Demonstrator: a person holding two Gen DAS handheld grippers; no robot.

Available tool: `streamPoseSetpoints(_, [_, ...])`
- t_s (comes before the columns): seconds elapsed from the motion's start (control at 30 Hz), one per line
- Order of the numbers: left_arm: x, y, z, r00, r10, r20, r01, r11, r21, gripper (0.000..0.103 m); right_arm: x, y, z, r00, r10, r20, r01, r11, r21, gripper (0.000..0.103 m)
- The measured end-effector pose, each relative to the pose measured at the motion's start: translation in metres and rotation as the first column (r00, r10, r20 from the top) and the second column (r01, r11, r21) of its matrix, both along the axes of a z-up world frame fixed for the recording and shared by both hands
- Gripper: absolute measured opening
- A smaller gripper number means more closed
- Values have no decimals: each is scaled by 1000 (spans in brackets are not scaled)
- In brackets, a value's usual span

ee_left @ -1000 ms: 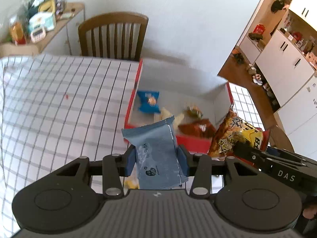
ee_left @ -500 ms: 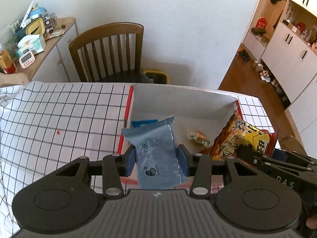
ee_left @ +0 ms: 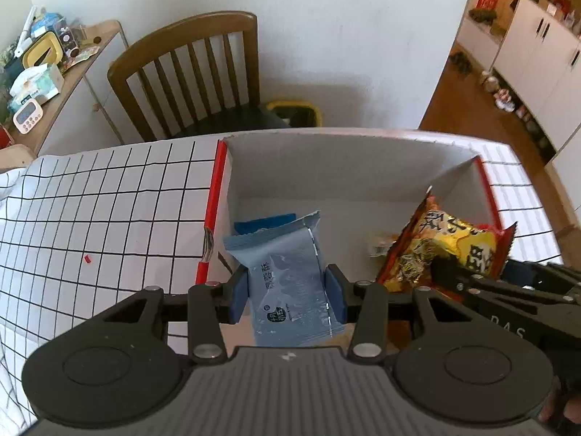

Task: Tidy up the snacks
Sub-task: 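Lower both packets into the red box and open both tools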

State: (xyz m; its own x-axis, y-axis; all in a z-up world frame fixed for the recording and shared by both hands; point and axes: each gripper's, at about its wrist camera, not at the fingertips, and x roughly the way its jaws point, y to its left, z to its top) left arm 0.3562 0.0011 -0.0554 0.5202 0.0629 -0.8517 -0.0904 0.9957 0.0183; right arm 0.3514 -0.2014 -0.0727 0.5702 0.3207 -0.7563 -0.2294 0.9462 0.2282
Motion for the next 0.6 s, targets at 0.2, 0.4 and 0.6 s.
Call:
streamPoseSetpoints(0.2, [12,-1,-23,999,-9,-50,10,1000,15,44,12,9,-15,1000,-1,-28,0,999,-33,55])
streamPoseSetpoints(0.4, [16,-4,-37,996,-17,-82,19,999,28,44,16,15,-24,999,8,-42,-11,998,-63,55])
streamPoseSetpoints(0.6, [18,-4,-44,995,-9,-100,11,1000,27,44,20,17,-25,999,-3,-39,0,997,-76,55])
